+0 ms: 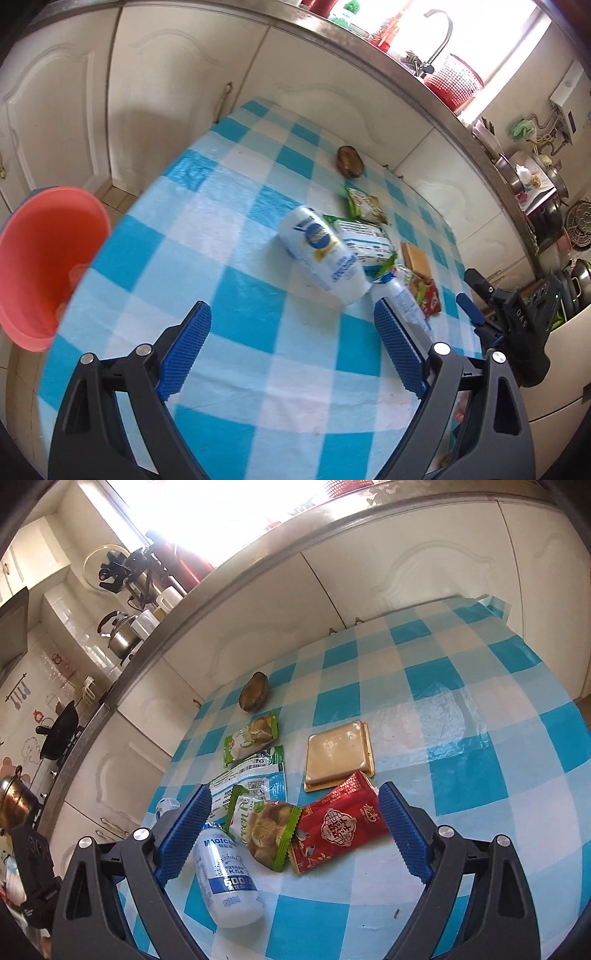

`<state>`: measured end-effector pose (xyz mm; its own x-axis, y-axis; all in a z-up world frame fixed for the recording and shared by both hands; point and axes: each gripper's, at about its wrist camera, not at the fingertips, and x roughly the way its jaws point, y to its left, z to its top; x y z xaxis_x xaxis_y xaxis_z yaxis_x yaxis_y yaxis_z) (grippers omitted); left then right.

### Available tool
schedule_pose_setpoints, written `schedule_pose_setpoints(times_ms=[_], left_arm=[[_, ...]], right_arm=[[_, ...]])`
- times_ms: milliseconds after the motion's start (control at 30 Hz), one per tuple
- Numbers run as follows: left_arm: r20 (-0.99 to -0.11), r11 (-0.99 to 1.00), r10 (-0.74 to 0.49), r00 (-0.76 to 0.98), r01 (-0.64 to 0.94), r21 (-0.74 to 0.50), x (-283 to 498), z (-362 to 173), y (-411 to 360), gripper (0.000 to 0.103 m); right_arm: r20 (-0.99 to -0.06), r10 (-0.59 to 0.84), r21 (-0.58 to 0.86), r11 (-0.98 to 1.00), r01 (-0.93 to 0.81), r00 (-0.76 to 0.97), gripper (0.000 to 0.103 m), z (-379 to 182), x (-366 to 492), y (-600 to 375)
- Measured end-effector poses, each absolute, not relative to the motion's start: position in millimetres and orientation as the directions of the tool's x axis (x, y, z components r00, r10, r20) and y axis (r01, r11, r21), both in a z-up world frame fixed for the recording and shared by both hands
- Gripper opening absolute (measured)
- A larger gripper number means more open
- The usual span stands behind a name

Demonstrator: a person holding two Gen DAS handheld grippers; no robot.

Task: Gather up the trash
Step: 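Grasp the white Magic Day bottle with the left gripper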

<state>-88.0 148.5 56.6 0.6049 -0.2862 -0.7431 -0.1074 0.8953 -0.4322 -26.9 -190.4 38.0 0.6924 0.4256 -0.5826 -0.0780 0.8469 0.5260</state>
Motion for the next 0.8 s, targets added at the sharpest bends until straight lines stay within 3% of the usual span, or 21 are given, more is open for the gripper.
schedule_pose_setpoints(times_ms=[167,400,800], left_arm=[[-0.743,0.879,-0.315,0.59,-0.114,-0.463,-65.1,52.7,131.4,0.09],[-0.749,0.853,-0.304,0.589,-0.181,-0.489,-32.4,45.9,123.1,0.09],[-0.804,0.902,-0.2,0.559,-0.216,-0.375,-5.9,30.3,105.8,0.09]], right_arm=[[-0.594,0.424,0.53,0.846,-0.064,0.683,0.091,32.7,-24.0,-202.9],[-0.693,0.37,0.423,0.904,-0.066,0.619,0.091,24.1,-16.5,-202.6],[-0.803,0.266,0.19,0.962,-0.194,0.533,0.091,12.8,-13.2,-170.5]])
